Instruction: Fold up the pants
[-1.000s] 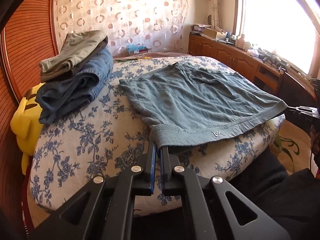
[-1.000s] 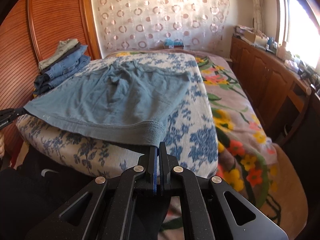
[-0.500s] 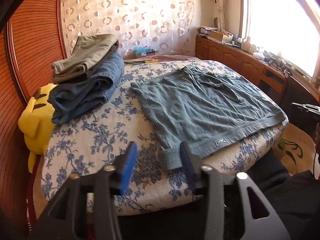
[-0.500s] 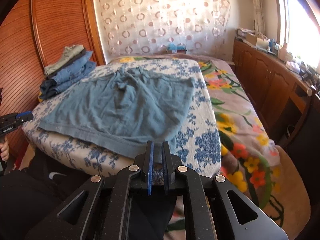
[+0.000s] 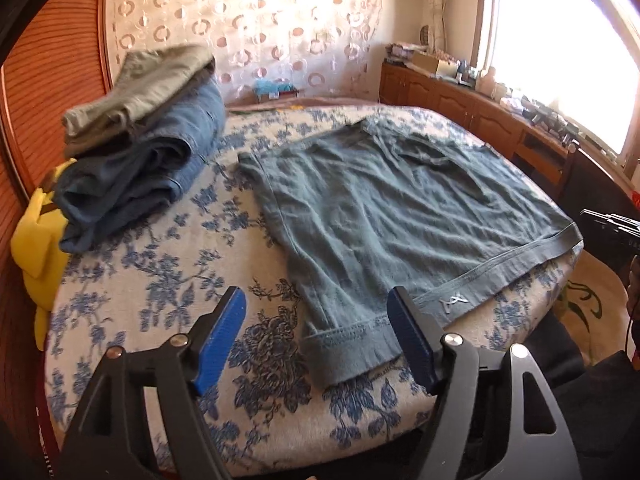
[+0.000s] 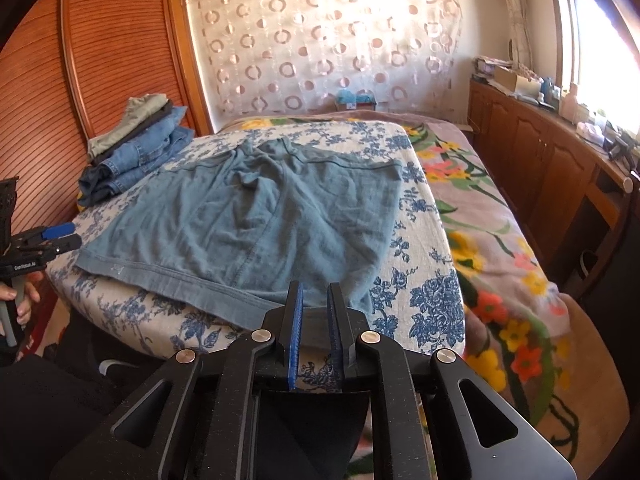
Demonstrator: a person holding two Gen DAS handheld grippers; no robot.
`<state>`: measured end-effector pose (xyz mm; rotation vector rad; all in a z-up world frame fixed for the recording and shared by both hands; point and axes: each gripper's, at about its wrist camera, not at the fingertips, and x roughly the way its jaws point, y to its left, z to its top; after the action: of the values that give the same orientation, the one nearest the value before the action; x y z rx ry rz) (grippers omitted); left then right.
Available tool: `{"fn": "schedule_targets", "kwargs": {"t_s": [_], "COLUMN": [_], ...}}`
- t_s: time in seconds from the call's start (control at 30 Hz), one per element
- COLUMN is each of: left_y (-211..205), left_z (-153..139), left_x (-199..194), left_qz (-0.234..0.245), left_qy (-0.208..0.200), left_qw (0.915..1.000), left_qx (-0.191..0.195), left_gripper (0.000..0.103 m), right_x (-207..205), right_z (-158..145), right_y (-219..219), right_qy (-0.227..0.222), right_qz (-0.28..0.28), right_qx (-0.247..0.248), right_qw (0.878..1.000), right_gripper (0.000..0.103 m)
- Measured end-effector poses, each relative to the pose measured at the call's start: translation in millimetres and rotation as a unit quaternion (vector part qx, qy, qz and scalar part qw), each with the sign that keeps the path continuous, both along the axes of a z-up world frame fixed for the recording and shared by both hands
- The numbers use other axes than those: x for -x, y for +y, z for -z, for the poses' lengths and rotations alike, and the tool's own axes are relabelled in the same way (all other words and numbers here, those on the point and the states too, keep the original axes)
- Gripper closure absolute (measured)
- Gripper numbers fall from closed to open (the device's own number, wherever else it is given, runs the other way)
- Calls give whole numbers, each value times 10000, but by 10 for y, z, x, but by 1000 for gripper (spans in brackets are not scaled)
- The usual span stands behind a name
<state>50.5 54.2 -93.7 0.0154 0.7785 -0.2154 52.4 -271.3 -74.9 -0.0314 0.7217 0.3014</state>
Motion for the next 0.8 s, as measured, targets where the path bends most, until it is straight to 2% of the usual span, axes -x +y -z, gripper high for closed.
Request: {"fn": "schedule_targets", "kwargs": {"t_s": [0.13,0.3,0.47,0.53,0.6,0.8], "left_y": [-52,-58,-57,-55,-56,-54], "left_z": [194,209,233,235,240,248], "left_x": [-131,-145,-199,-232,-249,-260], "left_qz": [59,72,87,85,95,80], "left_qy": [336,392,444,483,504,462], "left_qw": [9993,9992,9989,9987,9986,9988], "left_qx": [-134,-71,-135,-145,-165,-157], "left_gripper": [30,29,12,9,7,4], "right_x": [-10,-13,-20,-31,-36,-94], "right_z": [48,80,106,140,175,273], "right_y": [-30,-79,-83,-85,-91,-112], "right_qy": [52,80,99,132,173,291], "right_qz": [31,102,119,148,171,271], "right_qx": [-7,1,12,39,59,134], "right_qw": [10000,9999,9999,9998,9997,9991], "right_gripper": [92,91,90,90,89,77]}}
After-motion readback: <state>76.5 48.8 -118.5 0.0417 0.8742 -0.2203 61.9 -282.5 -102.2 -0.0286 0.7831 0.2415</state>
